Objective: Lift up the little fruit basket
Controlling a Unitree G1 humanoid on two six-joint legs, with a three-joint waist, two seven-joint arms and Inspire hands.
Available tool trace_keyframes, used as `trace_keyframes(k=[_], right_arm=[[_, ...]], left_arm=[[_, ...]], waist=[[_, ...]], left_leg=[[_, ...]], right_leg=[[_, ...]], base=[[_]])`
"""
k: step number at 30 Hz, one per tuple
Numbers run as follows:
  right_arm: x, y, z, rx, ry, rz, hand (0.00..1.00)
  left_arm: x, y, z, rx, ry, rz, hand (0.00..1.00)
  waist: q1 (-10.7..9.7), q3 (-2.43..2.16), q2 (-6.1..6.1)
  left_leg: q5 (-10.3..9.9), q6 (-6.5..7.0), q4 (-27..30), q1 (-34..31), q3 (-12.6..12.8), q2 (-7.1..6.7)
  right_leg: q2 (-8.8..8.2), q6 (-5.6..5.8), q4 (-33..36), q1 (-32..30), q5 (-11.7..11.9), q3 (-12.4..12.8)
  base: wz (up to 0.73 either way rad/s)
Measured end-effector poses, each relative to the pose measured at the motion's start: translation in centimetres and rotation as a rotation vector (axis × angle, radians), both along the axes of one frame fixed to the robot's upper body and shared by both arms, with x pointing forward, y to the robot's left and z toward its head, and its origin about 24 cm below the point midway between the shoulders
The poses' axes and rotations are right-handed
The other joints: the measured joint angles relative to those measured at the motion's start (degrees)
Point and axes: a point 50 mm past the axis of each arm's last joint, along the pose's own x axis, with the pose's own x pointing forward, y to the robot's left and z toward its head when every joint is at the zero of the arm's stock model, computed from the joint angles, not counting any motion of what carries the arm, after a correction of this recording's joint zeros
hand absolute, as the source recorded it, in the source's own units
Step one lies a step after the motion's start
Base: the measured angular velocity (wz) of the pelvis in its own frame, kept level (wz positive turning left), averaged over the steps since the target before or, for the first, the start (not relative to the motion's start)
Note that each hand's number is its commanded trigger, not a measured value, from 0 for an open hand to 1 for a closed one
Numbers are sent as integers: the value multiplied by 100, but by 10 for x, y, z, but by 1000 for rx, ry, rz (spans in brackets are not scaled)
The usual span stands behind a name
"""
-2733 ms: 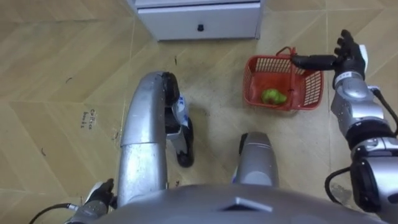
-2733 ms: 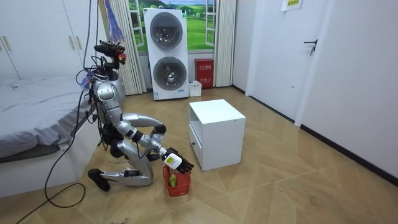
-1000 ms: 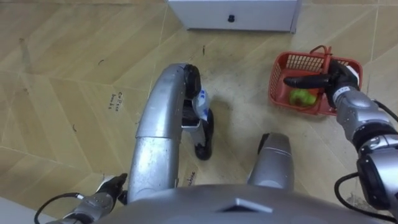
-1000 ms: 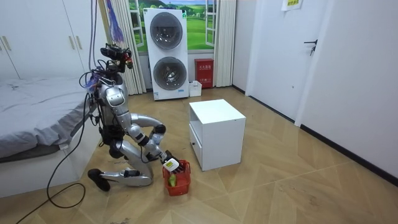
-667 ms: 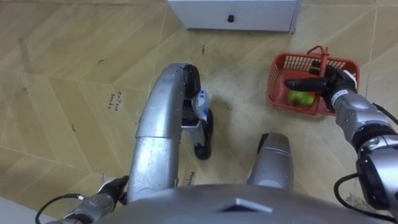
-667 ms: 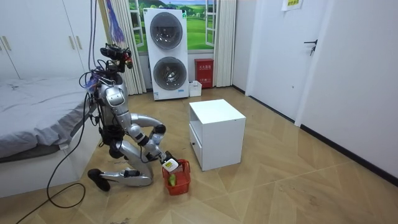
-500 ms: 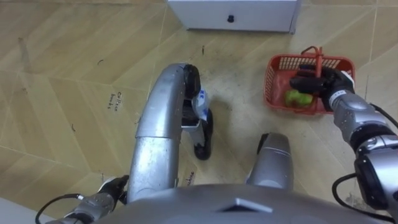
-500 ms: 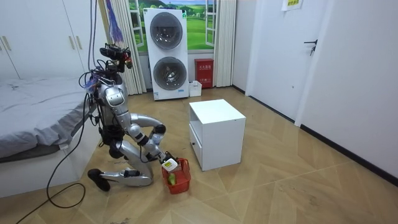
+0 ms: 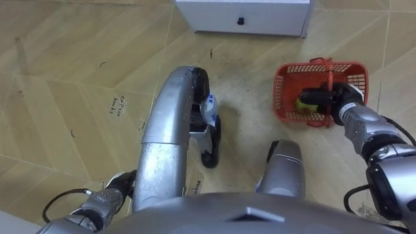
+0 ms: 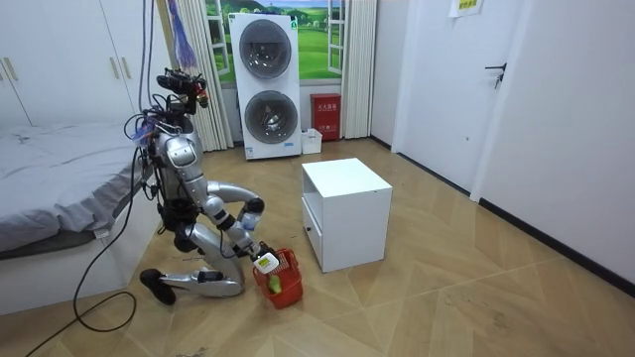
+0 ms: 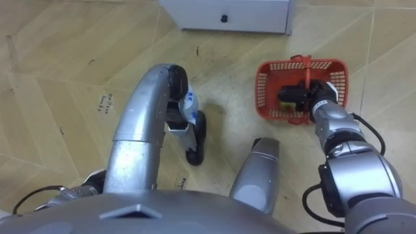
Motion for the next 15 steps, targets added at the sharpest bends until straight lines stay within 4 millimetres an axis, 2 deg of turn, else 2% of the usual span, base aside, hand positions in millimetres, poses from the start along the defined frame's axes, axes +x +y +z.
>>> trace_keyframes(k=[6, 13, 15], right_arm=[[-1, -1, 0, -5, 12, 5, 100], [3, 1, 2, -7, 0, 17, 100], [8, 4, 5, 0, -25, 25, 100]], left_arm=[[5, 0, 1, 2, -8, -2, 0], [17, -1, 3, 1, -38, -6, 0], [21, 0, 4, 0, -51, 8, 0]], waist=[[-2, 7, -10], [-3, 43, -131], [-11, 72, -196]], left_leg=[[0, 2, 31, -3, -48, -4], [1, 1, 54, 3, -89, -15], [14, -26, 59, -2, -169, -127]], right_leg=[[48, 0, -4, 43, 0, -41], [81, -1, 4, 71, 0, -45], [87, -5, -1, 105, -2, -34]], base=[[0], [0], [-2]])
